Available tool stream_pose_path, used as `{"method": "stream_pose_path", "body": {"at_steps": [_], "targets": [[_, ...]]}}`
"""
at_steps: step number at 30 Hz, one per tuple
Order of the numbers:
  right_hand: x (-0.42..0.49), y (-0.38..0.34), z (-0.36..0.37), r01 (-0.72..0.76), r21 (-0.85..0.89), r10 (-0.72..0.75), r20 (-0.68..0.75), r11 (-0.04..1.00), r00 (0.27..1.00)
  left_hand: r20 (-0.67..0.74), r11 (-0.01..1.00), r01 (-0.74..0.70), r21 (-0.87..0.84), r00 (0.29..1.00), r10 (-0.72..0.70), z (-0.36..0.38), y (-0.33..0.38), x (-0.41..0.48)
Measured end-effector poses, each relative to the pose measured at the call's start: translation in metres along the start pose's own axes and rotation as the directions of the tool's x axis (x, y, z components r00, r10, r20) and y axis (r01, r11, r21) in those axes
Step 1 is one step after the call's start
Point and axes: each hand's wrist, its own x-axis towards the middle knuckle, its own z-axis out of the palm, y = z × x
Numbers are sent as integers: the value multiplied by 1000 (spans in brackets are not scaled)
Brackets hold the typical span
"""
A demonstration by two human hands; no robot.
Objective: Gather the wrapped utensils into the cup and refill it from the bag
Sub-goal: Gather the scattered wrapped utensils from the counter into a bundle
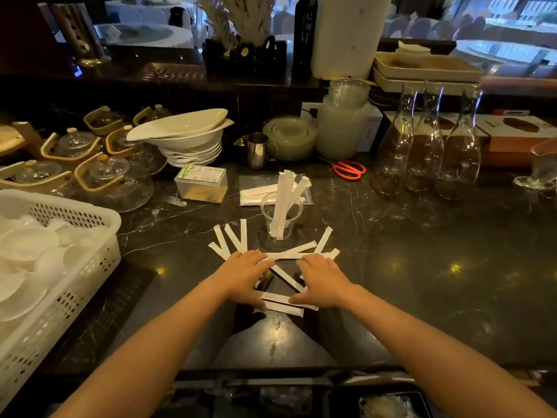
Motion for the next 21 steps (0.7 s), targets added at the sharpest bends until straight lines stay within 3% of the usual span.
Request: {"method": "stream_pose_path", "body": {"at_steps": [5, 12, 21], "targets": [[2, -15, 6, 54, -67, -52, 37, 996, 998, 48, 990, -63, 129, 997, 57, -2, 8, 9], [10, -29, 10, 53, -129, -51, 23, 990, 998, 106, 981, -83, 177, 992, 65, -2, 14, 21], [8, -36, 14, 55, -103, -57, -17, 993, 998, 26, 978, -125, 168, 992, 123, 5, 18, 21]]}}
